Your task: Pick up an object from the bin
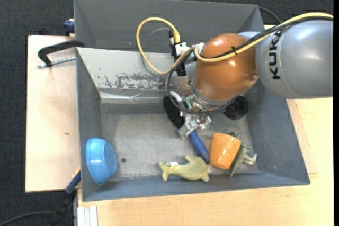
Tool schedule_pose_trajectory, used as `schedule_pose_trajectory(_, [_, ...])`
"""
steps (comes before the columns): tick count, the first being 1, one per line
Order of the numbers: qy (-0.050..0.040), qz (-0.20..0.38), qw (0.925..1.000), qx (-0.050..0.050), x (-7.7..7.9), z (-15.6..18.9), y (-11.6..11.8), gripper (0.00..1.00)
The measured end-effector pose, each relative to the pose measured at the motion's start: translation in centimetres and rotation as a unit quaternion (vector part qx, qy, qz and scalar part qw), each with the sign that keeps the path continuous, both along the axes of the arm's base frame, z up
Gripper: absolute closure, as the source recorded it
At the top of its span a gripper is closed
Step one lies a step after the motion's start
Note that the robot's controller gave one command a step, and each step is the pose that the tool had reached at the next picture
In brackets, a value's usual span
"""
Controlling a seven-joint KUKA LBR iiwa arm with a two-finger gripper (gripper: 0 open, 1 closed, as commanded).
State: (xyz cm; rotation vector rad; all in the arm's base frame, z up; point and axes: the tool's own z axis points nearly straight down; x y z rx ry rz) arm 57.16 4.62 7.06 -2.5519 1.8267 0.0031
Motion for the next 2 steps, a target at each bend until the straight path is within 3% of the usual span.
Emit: schedule_pose_trajectory(2, [-0.0053,-0.062,0.9981,0.0,-2.8,21.7,2.0,1.0])
